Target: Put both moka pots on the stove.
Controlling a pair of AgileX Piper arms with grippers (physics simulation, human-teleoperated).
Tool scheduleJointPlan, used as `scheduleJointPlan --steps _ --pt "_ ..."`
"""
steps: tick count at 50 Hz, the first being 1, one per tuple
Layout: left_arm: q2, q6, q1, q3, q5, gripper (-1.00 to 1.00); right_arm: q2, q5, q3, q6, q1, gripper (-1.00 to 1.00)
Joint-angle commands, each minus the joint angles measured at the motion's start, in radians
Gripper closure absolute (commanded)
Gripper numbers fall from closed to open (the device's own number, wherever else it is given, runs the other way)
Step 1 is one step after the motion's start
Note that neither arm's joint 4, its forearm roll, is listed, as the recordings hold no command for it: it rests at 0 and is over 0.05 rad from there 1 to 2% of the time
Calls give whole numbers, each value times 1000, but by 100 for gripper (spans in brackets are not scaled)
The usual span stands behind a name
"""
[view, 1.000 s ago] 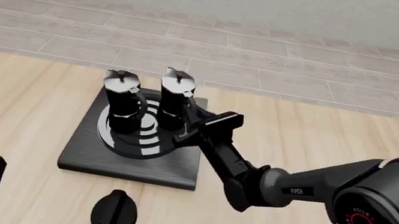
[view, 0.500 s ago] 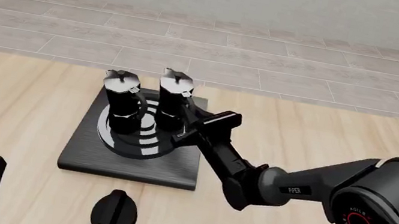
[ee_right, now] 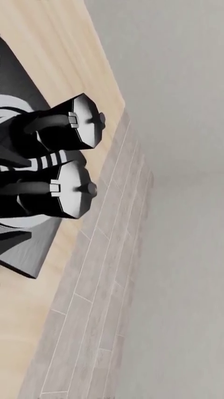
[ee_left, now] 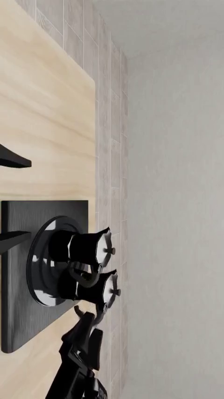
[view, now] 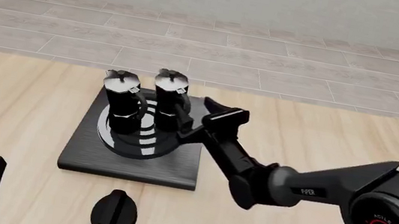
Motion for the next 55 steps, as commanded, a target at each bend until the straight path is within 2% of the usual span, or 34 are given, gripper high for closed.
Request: scheduleJointPlan --steps 1,5,17,40,55 --pt "0 0 0 0 0 -100 -53 11 52 9 -13 -100" --pt "0 1 0 0 0 -100 -95 24 87 33 -20 -100" --pt "0 0 0 0 0 -100 -199 34 184 59 -11 -100" --pt "0 1 0 0 0 -100 -373 66 286 55 7 -100" --pt "0 0 0 0 0 -100 -483 68 369 54 -15 -100"
